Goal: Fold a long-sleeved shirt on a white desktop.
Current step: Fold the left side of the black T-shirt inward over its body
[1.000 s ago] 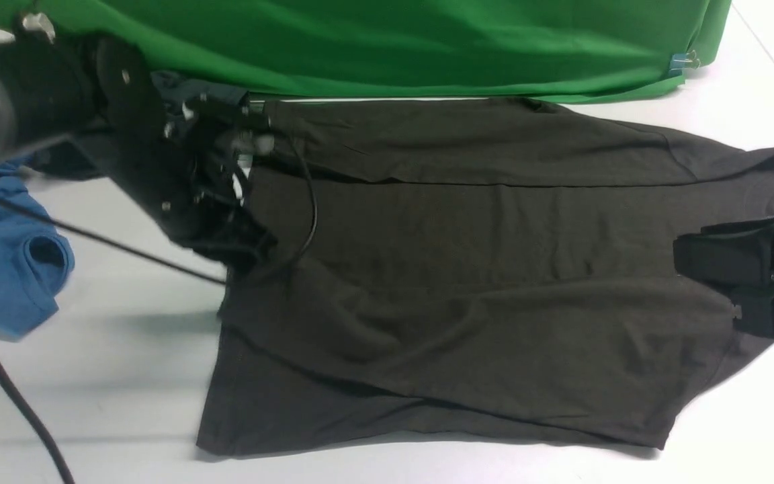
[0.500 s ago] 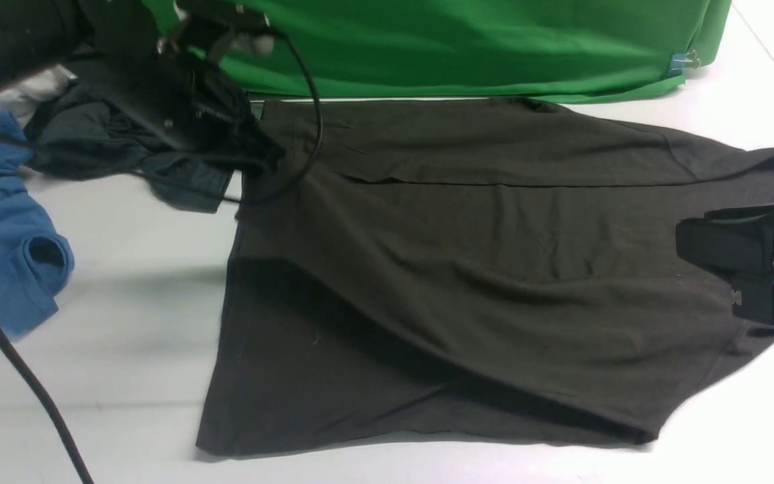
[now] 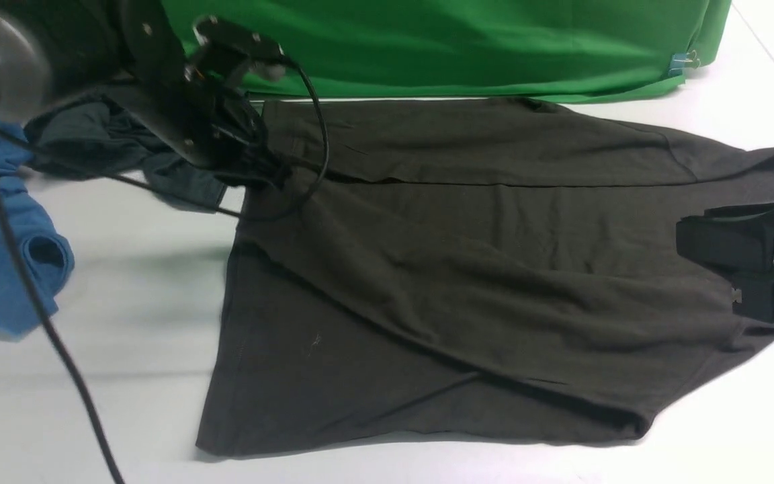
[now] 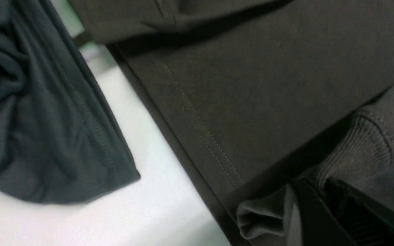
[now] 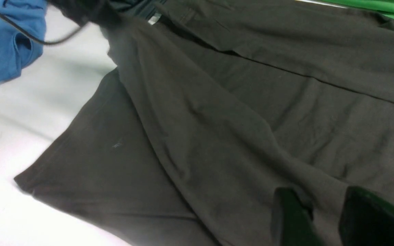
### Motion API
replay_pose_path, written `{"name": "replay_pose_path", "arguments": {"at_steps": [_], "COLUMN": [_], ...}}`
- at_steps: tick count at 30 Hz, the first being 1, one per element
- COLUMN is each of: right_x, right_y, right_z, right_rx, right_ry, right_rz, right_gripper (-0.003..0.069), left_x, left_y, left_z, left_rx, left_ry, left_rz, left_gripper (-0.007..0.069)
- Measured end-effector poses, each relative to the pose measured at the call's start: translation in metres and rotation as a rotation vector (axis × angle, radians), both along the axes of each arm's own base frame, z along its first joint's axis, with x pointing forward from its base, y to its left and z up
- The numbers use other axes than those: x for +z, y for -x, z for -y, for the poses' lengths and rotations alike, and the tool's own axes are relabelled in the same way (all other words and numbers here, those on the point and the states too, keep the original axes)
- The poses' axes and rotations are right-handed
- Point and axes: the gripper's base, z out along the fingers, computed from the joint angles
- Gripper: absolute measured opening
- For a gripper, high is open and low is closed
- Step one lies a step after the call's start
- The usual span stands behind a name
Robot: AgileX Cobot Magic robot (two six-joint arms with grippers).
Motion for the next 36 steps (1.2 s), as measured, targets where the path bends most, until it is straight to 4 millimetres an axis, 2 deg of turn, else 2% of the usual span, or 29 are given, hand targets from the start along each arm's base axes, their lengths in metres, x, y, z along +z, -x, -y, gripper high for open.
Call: {"name": "replay_pose_path", "arguments": {"at_steps": [2,4,7,12,18,22,26,29,33,36], "right_x": [0.000,0.000,0.000,0.000,0.000,0.000,0.000,0.000,0.000,0.000], "right_y": [0.000,0.000,0.000,0.000,0.000,0.000,0.000,0.000,0.000,0.000], "right_z": [0.000,0.000,0.000,0.000,0.000,0.000,0.000,0.000,0.000,0.000], "right_rx": [0.000,0.000,0.000,0.000,0.000,0.000,0.000,0.000,0.000,-0.001], "right_ry": [0.000,0.000,0.000,0.000,0.000,0.000,0.000,0.000,0.000,0.000], "right_rz": [0.000,0.001,0.001,0.001,0.001,0.001,0.001,0.001,0.001,0.002], "right_gripper": [0.0240,0.0240,0.0240,0.0240,0.0240,0.0240,0.0240,0.0240,0.0240,0.0240], "left_x": [-0.006,-0.004,0.004,0.037,0.042,0.026,-0.005,-0.020,-0.022,-0.014], "left_y": [-0.003,-0.003,-0.006,-0.014,-0.016,-0.022,-0.030,-0.032,-0.032,-0.035], "left_z": [0.000,0.000,0.001,0.005,0.005,0.006,0.007,0.008,0.006,0.003], "left_rx": [0.002,0.001,-0.004,-0.008,-0.005,0.005,0.045,0.081,0.135,0.215], "left_ry": [-0.001,-0.001,0.001,0.033,0.042,0.041,0.048,0.054,0.058,0.058], "left_rz": [0.001,-0.003,0.000,0.039,0.064,0.033,-0.047,-0.097,-0.108,-0.104], "left_gripper": [0.0040,0.0040,0.0040,0.0040,0.0040,0.0040,0.0040,0.0040,0.0050,0.0090]}}
